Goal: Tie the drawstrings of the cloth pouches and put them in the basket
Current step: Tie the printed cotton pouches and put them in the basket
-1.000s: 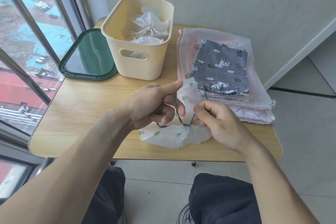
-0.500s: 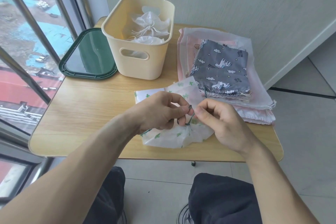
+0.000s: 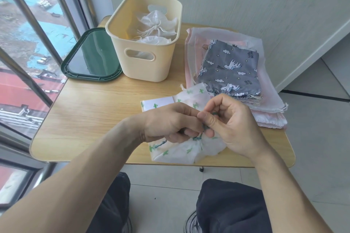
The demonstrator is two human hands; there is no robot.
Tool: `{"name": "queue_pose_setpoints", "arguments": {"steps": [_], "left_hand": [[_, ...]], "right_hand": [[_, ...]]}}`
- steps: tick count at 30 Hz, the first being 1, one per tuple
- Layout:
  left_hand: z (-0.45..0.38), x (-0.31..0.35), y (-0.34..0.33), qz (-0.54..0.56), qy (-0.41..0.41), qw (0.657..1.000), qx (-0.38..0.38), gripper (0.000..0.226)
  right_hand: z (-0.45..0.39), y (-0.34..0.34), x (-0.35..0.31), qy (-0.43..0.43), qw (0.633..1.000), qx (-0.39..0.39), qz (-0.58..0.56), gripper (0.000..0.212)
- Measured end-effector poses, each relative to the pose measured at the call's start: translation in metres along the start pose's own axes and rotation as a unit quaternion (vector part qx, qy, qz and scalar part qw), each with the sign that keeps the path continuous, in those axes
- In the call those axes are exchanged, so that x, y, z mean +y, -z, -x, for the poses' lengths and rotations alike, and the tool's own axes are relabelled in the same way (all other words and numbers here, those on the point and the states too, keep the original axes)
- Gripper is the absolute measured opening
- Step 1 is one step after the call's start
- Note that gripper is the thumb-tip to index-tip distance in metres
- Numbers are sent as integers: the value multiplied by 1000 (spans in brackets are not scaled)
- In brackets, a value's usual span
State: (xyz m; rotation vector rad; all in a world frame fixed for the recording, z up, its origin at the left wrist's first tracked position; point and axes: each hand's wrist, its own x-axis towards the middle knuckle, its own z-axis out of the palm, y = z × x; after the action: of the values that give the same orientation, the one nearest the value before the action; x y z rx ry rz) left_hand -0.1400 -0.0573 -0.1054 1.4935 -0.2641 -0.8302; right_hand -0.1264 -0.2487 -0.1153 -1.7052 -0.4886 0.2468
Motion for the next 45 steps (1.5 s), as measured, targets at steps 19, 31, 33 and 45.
{"name": "queue_pose_setpoints", "arguments": {"steps": [19,31,33,45], "left_hand": [[-1,4,3,24,-7,993,119,33],[-8,-2,2,-28,79,978,190,6],[-7,-3,3,-40,70,978,190,5],[-2,2,-2,-15,-7,991,130,22]], "right_hand": [[-1,10,-2,-1,997,-44,62,25],[4,0,1,-36,989,-75,119,17],[3,-2,0,-25,991,-52,122,16],[-1,-3,2,-29,991,19,130,16]]}}
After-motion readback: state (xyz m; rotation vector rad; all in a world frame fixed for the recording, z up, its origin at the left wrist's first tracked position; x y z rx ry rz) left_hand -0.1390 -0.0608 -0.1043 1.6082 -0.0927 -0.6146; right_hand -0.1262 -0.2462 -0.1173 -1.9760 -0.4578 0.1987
